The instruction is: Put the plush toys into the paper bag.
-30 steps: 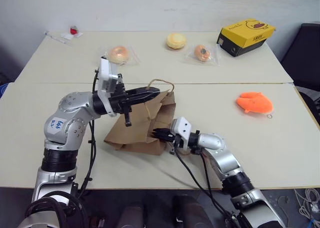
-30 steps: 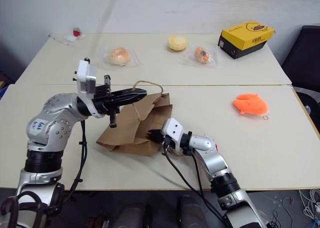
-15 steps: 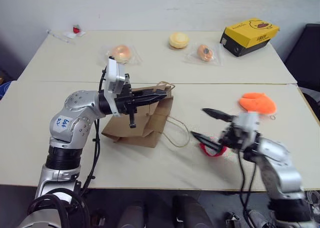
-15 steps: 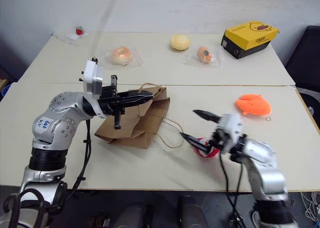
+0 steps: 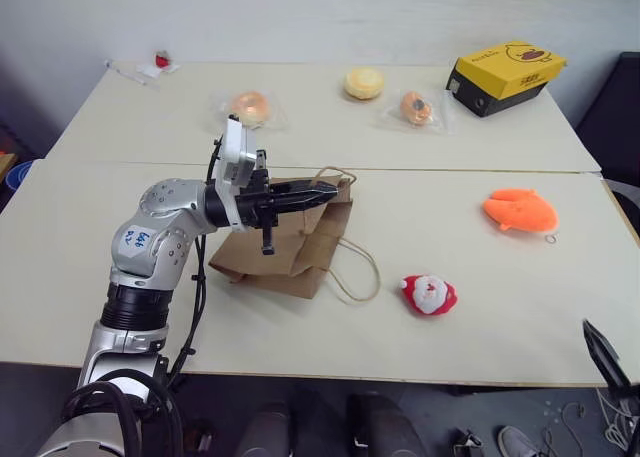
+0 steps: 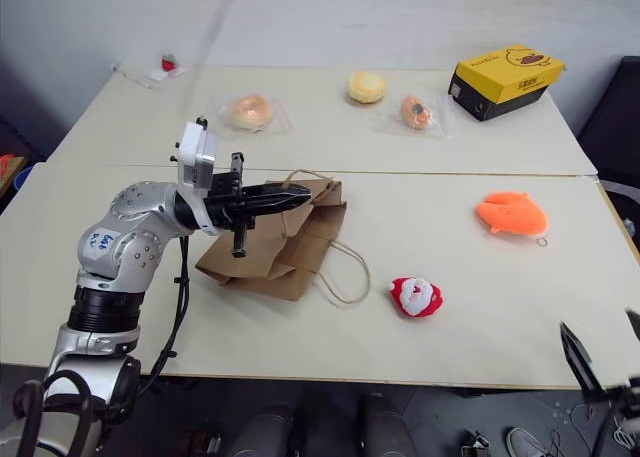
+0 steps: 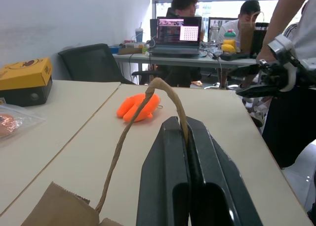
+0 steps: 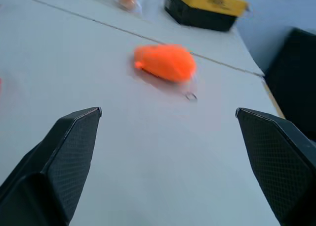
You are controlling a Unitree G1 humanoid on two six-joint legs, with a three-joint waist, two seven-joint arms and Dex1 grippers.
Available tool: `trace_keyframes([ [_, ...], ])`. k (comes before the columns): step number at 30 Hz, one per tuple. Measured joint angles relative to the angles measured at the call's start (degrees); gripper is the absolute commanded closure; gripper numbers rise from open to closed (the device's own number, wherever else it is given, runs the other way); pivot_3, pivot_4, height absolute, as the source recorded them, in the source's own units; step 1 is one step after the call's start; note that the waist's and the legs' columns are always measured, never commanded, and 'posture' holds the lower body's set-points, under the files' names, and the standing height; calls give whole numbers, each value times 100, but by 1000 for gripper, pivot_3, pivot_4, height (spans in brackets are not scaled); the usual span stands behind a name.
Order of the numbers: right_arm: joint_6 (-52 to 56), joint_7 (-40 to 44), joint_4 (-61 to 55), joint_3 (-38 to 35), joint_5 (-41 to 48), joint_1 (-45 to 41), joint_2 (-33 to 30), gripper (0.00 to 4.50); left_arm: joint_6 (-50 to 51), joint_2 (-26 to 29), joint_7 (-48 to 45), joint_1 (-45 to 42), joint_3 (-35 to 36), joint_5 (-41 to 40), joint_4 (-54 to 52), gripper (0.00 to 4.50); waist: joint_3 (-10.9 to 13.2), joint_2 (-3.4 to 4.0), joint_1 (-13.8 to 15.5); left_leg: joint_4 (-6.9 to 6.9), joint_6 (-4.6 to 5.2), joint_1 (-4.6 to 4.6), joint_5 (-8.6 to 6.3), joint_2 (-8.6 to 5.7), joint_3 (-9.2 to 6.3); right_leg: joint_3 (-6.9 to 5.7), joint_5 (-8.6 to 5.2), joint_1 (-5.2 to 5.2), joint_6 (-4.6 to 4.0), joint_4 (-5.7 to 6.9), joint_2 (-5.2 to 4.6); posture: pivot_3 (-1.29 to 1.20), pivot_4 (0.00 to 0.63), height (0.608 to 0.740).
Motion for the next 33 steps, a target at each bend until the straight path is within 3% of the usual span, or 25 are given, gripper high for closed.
trace_keyframes([
  [3,-595,-317,470,-42,-391,136,341,41,-32,0,8,0,1,61,65,4500,-1,2,-77,-15,0,17,0,0,6,7,-1,6,-1,1,0,0,150,740],
  [7,-930,-721,620,-10,-779,-34,294,41,-32,11,-1,1,5,73,104,4500,0,14,-121,-29,-5,23,3,0,12,11,-1,4,-2,3,0,0,150,740],
  [10,-807,-1015,497,235,-1228,-548,-314,41,-32,17,-5,0,14,84,116,4500,0,14,-192,-23,-7,23,4,0,15,13,-1,5,-2,5,0,0,150,740],
  [14,35,-1262,416,624,-1949,-1308,-1638,41,-49,17,-3,-15,19,106,159,4500,1,15,-174,-21,-15,21,9,2,13,10,-3,-2,-6,17,11,0,150,740],
  [21,837,-1156,1452,2086,-2908,-3376,-3171,41,-45,10,0,14,-6,137,103,4500,2,14,-77,14,-8,11,8,2,21,13,-3,-9,-6,32,12,0,150,740],
  [24,730,-947,2225,2789,-3184,-4104,-3471,41,-37,3,28,35,-8,136,40,4500,3,12,-17,14,-8,2,8,2,11,6,-3,-12,-6,31,12,0,150,740],
  [33,99,-571,3688,4126,-3743,-5521,-3553,41,-22,26,90,47,16,136,-71,4500,4,12,-79,21,-6,-9,7,2,16,8,-2,-20,-3,33,10,0,150,740],
])
